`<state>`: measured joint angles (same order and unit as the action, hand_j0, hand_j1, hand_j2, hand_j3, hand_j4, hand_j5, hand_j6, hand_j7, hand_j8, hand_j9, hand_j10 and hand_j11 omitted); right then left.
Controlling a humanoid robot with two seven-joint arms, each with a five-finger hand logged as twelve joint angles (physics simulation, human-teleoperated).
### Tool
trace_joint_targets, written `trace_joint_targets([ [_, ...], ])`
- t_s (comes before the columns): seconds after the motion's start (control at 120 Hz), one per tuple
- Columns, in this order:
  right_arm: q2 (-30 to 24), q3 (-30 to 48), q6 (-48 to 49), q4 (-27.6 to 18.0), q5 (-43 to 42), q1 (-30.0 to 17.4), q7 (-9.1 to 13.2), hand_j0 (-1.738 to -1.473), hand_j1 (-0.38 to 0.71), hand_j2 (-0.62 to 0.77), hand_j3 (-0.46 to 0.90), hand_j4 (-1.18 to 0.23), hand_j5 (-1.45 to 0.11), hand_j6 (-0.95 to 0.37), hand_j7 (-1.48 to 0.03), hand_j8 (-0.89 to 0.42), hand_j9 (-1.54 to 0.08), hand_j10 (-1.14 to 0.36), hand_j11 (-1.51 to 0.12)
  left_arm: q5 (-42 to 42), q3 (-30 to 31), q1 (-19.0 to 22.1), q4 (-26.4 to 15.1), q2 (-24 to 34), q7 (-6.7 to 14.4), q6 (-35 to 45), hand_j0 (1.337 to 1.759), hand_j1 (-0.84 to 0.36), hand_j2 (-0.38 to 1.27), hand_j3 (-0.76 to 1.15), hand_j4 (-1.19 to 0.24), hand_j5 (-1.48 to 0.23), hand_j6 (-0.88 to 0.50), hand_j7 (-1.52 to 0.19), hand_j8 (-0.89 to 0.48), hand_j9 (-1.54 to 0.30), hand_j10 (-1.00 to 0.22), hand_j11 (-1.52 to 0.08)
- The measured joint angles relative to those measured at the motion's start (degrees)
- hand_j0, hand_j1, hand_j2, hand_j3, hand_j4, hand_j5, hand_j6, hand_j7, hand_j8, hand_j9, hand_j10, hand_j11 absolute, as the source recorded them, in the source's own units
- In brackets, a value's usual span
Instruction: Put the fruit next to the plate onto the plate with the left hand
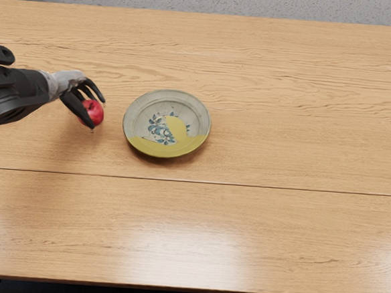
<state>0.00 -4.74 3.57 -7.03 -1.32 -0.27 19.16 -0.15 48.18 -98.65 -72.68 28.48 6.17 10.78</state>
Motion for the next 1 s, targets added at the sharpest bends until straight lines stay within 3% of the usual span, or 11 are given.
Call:
trace_joint_targets([
  [0.208, 0.0, 0.0, 0.0, 0.0, 0.0, 0.0, 0.0, -1.658, -0.35, 0.0, 0.0, 0.0, 0.0, 0.0, 0.0, 0.0, 0.0, 0.0, 0.0, -0.6, 1.4, -6.5, -0.3, -2.9, 1.1, -1.5, 1.658, -0.29, 0.27, 0.0, -0.56, -0.73, -0.48, -0.73, -0.44, -0.72, -0.56, -0.72],
  [0.317, 0.0, 0.0, 0.0, 0.0, 0.0, 0.0, 0.0, -1.658, -0.35, 0.0, 0.0, 0.0, 0.0, 0.0, 0.0, 0.0, 0.0, 0.0, 0.0, -1.4, 1.3, -6.8, -0.3, -8.3, 1.4, -2.2, 1.658, -0.29, 0.26, 0.0, -0.55, -0.73, -0.49, -0.73, -0.41, -0.72, -0.53, -0.71],
  [0.35, 0.0, 0.0, 0.0, 0.0, 0.0, 0.0, 0.0, -1.658, -0.35, 0.0, 0.0, 0.0, 0.0, 0.0, 0.0, 0.0, 0.0, 0.0, 0.0, -1.7, 1.2, -6.8, -0.3, -9.6, 1.5, -2.3, 1.658, -0.29, 0.35, 0.0, -0.55, -0.72, -0.5, -0.72, -0.41, -0.71, -0.53, -0.71],
  [0.5, 0.0, 0.0, 0.0, 0.0, 0.0, 0.0, 0.0, -1.658, -0.35, 0.0, 0.0, 0.0, 0.0, 0.0, 0.0, 0.0, 0.0, 0.0, 0.0, -3.6, 1.0, -7.3, -0.3, -12.8, 1.6, -2.5, 1.658, -0.29, 0.22, 0.0, -0.54, -0.71, -0.51, -0.71, -0.45, -0.7, -0.53, -0.7],
  [0.633, 0.0, 0.0, 0.0, 0.0, 0.0, 0.0, 0.0, -1.658, -0.35, 0.0, 0.0, 0.0, 0.0, 0.0, 0.0, 0.0, 0.0, 0.0, 0.0, -5.6, 0.3, -7.9, -0.3, -11.7, 1.5, -2.9, 1.658, -0.01, 0.12, 0.0, -0.31, -0.4, -0.29, -0.4, -0.26, -0.4, -0.3, -0.4],
  [0.858, 0.0, 0.0, 0.0, 0.0, 0.0, 0.0, 0.0, -1.658, -0.35, 0.0, 0.0, 0.0, 0.0, 0.0, 0.0, 0.0, 0.0, 0.0, 0.0, -5.8, -3.7, -8.7, 0.0, 12.4, 1.5, -17.7, 1.658, 0.22, 0.04, 0.0, -0.11, -0.14, -0.1, -0.14, -0.09, -0.14, -0.11, -0.14],
  [1.0, 0.0, 0.0, 0.0, 0.0, 0.0, 0.0, 0.0, -1.658, -0.35, 0.0, 0.0, 0.0, 0.0, 0.0, 0.0, 0.0, 0.0, 0.0, 0.0, -5.8, -4.4, -7.4, 0.1, 19.1, 1.5, -29.1, 1.658, 0.28, 0.02, 0.0, -0.06, -0.08, -0.06, -0.08, -0.05, -0.08, -0.06, -0.08],
])
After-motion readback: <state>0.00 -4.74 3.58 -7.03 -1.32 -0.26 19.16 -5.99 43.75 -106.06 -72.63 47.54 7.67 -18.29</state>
